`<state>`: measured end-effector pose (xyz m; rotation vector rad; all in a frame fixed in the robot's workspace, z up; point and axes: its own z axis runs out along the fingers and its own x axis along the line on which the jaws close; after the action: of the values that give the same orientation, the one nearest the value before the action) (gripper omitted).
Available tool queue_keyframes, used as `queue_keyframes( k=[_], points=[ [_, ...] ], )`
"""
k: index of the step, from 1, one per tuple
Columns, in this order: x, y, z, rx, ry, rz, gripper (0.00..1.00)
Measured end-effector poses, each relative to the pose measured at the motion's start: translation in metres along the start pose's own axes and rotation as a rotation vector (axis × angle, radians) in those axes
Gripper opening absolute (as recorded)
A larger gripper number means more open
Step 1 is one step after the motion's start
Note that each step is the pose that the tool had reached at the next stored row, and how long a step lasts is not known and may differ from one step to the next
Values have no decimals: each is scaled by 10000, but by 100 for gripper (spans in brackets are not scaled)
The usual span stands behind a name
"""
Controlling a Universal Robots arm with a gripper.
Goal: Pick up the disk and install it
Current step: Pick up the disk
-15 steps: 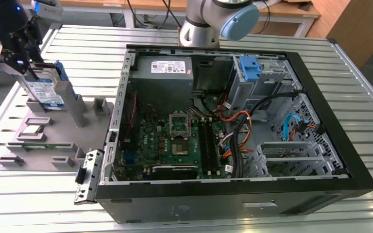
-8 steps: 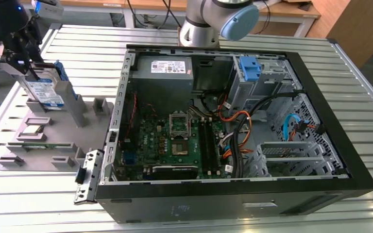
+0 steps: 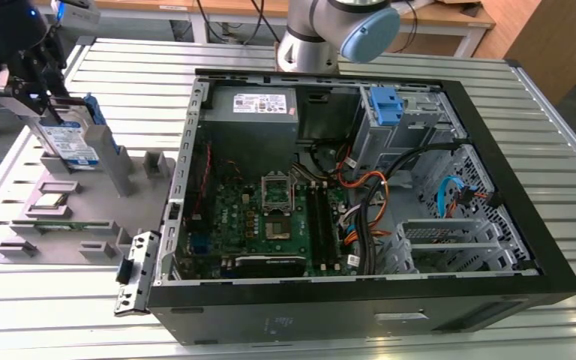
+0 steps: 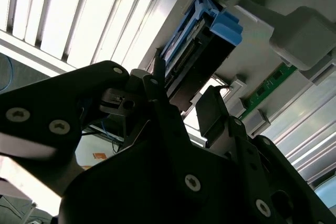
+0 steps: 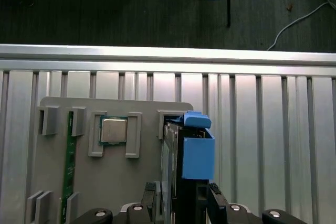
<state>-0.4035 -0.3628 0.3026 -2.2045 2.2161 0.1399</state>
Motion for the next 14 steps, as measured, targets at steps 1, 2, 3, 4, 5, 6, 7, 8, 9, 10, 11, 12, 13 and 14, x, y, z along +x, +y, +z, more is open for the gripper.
queue_keyframes(
  k=[1, 2, 3, 4, 5, 6, 7, 8, 9, 10, 11, 12, 13, 14],
  points=[
    [-3, -2, 0, -1, 0, -1, 51],
    [-5, -4, 1, -1, 0, -3, 51],
    [-7, -6, 2, 0, 0, -3, 51],
    [-8, -6, 2, 0, 0, -2, 51],
    [-8, -5, 3, 0, 0, -1, 51],
    [-8, -5, 2, 0, 0, -2, 51],
    [-8, -6, 2, 0, 0, -2, 51],
    [-8, -6, 2, 0, 0, -2, 51],
    [-8, -6, 2, 0, 0, -2, 51],
    [-8, -6, 2, 0, 0, -1, 51],
    [-8, -6, 2, 0, 0, -2, 51],
    [-8, -6, 2, 0, 0, -1, 51],
    [-8, -6, 2, 0, 0, -1, 49],
    [-8, -6, 2, 0, 0, -1, 49]
  ],
)
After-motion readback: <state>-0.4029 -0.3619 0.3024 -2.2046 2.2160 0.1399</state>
